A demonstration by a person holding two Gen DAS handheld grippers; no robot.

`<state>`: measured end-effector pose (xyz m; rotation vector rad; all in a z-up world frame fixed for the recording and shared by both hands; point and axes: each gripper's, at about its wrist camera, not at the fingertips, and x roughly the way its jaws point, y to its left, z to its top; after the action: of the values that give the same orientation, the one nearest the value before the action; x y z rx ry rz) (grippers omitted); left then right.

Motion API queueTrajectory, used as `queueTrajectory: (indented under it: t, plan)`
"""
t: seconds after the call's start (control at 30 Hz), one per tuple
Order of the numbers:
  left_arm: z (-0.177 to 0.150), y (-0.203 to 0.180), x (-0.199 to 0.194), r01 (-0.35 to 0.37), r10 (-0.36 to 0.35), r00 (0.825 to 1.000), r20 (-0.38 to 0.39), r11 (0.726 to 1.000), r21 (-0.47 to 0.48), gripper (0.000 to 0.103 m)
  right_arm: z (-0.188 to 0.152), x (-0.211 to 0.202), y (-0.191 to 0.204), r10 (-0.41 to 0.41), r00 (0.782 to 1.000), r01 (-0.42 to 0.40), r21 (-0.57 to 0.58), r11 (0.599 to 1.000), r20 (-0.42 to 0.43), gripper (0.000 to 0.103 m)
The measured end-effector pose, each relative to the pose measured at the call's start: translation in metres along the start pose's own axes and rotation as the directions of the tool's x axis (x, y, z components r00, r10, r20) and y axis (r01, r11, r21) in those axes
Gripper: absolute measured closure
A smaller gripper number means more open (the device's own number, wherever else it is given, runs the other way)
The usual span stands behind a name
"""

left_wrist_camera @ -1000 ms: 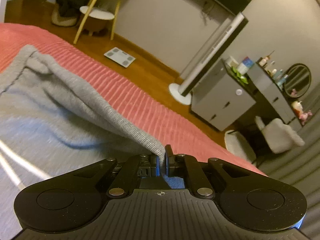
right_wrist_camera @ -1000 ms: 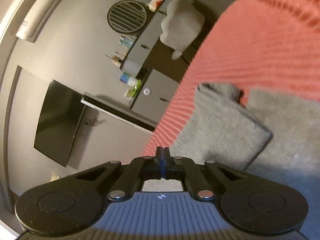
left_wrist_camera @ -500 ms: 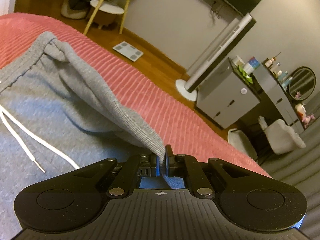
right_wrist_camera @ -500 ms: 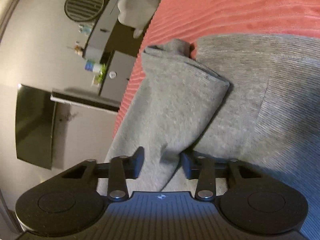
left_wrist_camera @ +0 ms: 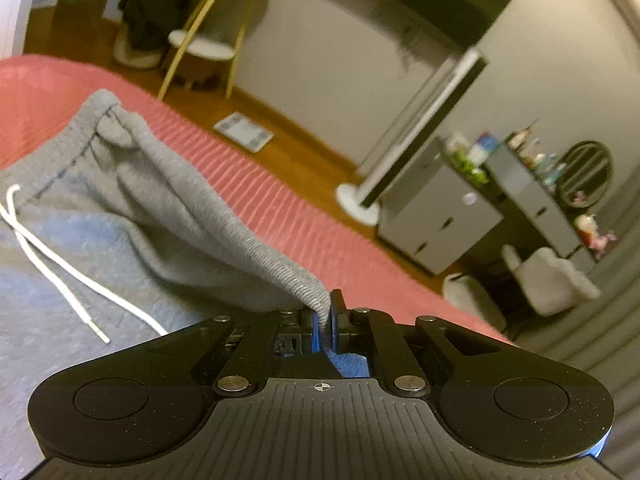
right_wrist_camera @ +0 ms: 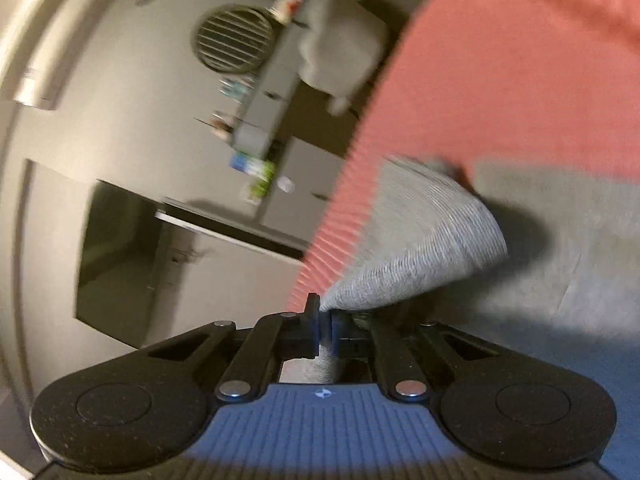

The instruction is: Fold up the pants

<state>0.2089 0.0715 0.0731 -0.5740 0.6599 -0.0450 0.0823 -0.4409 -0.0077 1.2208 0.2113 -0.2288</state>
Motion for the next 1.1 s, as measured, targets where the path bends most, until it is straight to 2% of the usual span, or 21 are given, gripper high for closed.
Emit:
queueTrajectory:
  t: [0.1, 0.2, 0.27, 0.37, 0.47, 0.53, 0.57, 0.63, 0.67, 0.7, 0.77, 0.87, 0.93, 1.0, 1.1]
  plan:
    - [-0.018, 0.0, -0.048, 0.052, -0.052, 0.998, 0.04, 0.999, 0.014, 0.096, 0.009, -0.037, 0.012, 0.035, 0.999, -0.035, -0.008, 0.999, 0.036, 0.098]
    - [-0.052, 0.005, -0.093, 0.054, -0.056, 0.997, 0.059, 0.998, 0.045, 0.096, 0.014, -0.066, 0.022, 0.034, 0.997, -0.032, -0.024, 0.999, 0.065, 0.098]
    - [-0.08, 0.016, -0.113, 0.029, -0.031, 0.998, 0.047, 0.999, 0.037, 0.096, 0.012, -0.082, 0.028, 0.015, 0.997, -0.01, -0.062, 0.998, 0.076, 0.098]
    - [-0.12, 0.035, -0.121, -0.021, 0.021, 1.0, 0.002, 1.0, 0.022, 0.096, 0.001, -0.109, 0.017, -0.043, 0.996, 0.051, -0.099, 0.994, 0.079, 0.098]
    - [-0.141, 0.055, -0.109, -0.094, 0.096, 0.994, -0.053, 0.995, 0.033, 0.089, -0.01, -0.114, -0.01, -0.166, 0.986, 0.168, -0.096, 0.981, 0.031, 0.097]
    - [-0.139, 0.072, -0.105, -0.168, 0.167, 0.985, -0.029, 0.985, -0.029, 0.078, -0.012, -0.101, -0.029, -0.262, 0.963, 0.258, -0.061, 0.964, -0.059, 0.093]
    - [-0.134, 0.08, -0.106, -0.181, 0.181, 0.983, -0.01, 0.982, -0.061, 0.071, -0.012, -0.096, -0.036, -0.287, 0.953, 0.284, -0.047, 0.958, -0.098, 0.092]
    - [-0.121, 0.097, -0.108, -0.189, 0.195, 0.98, 0.045, 0.976, -0.112, 0.036, -0.011, -0.088, -0.042, -0.325, 0.935, 0.324, -0.032, 0.946, -0.139, 0.084]
    - [-0.111, 0.104, -0.106, -0.212, 0.221, 0.973, 0.067, 0.97, -0.117, 0.033, -0.012, -0.087, -0.045, -0.329, 0.933, 0.329, -0.029, 0.944, -0.147, 0.074]
    - [-0.104, 0.111, -0.104, -0.24, 0.251, 0.964, 0.082, 0.963, -0.122, 0.032, -0.012, -0.083, -0.047, -0.324, 0.932, 0.325, -0.023, 0.945, -0.162, 0.071]
    - [-0.083, 0.124, -0.091, -0.29, 0.298, 0.951, 0.087, 0.952, -0.098, 0.028, -0.016, -0.082, -0.051, -0.319, 0.93, 0.324, 0.0, 0.946, -0.182, 0.071]
    - [-0.059, 0.146, -0.075, -0.397, 0.407, 0.908, 0.099, 0.911, -0.112, 0.027, -0.017, -0.079, -0.053, -0.312, 0.931, 0.32, 0.008, 0.948, -0.191, 0.07]
    - [-0.049, 0.164, -0.066, -0.426, 0.443, 0.893, 0.081, 0.889, -0.165, 0.027, -0.019, -0.076, -0.053, -0.314, 0.93, 0.32, 0.0, 0.947, -0.193, 0.07]
    - [-0.04, 0.183, -0.062, -0.459, 0.482, 0.876, 0.033, 0.852, -0.25, 0.027, -0.022, -0.077, -0.058, -0.317, 0.928, 0.322, -0.009, 0.947, -0.197, 0.07]
    - [-0.034, 0.208, -0.064, -0.386, 0.423, 0.905, 0.041, 0.859, -0.336, 0.028, -0.024, -0.076, -0.062, -0.312, 0.93, 0.32, 0.012, 0.947, -0.196, 0.069]
